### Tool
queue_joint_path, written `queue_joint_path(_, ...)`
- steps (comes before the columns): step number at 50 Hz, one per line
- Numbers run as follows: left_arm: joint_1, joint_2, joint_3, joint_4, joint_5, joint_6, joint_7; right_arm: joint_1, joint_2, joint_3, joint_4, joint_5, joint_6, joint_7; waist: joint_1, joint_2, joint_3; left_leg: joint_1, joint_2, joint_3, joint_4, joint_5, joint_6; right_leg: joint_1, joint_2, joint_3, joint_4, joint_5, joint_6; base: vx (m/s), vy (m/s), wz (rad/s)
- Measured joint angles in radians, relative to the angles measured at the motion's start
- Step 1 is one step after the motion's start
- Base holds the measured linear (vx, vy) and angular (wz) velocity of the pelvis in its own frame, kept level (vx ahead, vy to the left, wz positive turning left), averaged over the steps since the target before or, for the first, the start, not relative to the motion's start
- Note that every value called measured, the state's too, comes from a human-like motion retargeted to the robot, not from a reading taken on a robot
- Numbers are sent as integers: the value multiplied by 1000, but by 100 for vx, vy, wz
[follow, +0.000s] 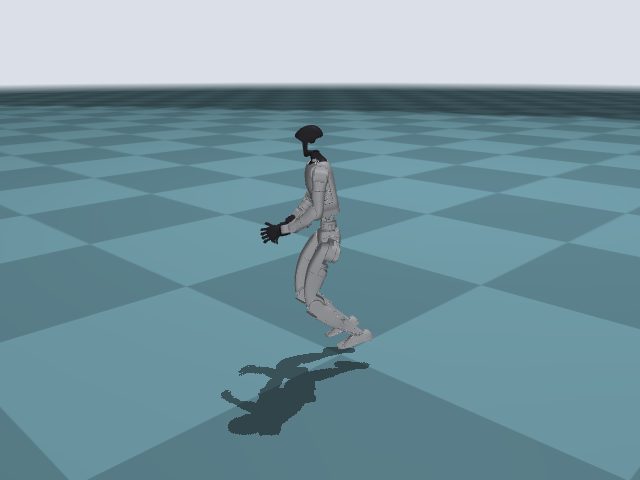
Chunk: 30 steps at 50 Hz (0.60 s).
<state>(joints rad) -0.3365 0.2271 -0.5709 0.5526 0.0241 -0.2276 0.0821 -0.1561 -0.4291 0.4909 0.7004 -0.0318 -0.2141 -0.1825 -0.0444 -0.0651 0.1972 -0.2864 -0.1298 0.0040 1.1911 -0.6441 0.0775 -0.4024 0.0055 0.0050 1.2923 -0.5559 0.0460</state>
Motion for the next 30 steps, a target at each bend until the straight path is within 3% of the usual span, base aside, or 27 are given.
queue_joint_path(5, 118, 12, 125, 234, -26, 65, 102, 51, -33, -39, -30, 97, 35, 16, -36, 21, -35, 84, 112, 47, -102, 571, -143, 143, 10, 25, -164, 686, 197, 48, 3, 27)
queue_joint_path(7, 140, 16, 181, 347, -56, 89, 134, 39, -44, -27, 25, 92, 55, 24, -37, 40, -19, 48, 165, 68, -47, 665, -162, 128, 12, 8, -149, 795, 215, 38, 2, 14)
queue_joint_path(10, 149, 21, 248, 500, -101, 117, 147, -13, -54, 15, 137, 57, 83, 50, -30, 56, 26, -66, 206, 83, 45, 683, -155, 38, -3, -13, -72, 838, 196, 29, 2, -3)
queue_joint_path(17, 169, 16, 272, 701, -159, 128, 56, -205, -28, 133, 353, -43, 100, 134, -61, 46, 134, -434, 207, 111, -14, 567, -123, -389, -108, -51, 48, 787, 118, 19, -2, -19)
queue_joint_path(23, 280, 7, 227, 655, -138, 104, -35, -165, 22, 90, 413, -44, 91, 172, -74, 45, 79, -727, 262, 123, -196, 698, -176, -679, -22, -46, -262, 940, 212, 23, -15, -28)
queue_joint_path(25, 331, 8, 220, 612, -134, 93, -54, -104, 30, 60, 423, -35, 89, 182, -69, 31, 77, -756, 265, 111, -159, 626, -139, -687, 12, -36, -268, 885, 212, 32, -16, 4)
queue_joint_path(27, 362, 2, 225, 584, -149, 85, -47, -40, 30, 43, 443, -33, 90, 182, -59, 5, 73, -794, 259, 99, 0, 344, -29, -708, 15, -56, -134, 578, 99, 34, -13, -3)
queue_joint_path(28, 369, 7, 230, 568, -164, 84, -36, -9, 22, 34, 453, -36, 89, 180, -46, -6, 82, -809, 260, 92, 107, 177, 30, -710, 8, -78, -38, 356, 25, 36, -13, -1)
queue_joint_path(30, 370, 14, 231, 536, -183, 87, -18, 48, 6, 16, 465, -49, 91, 175, -26, -20, 125, -808, 261, 82, 293, -50, 105, -685, -12, -111, 135, 55, -81, 37, -14, 22)
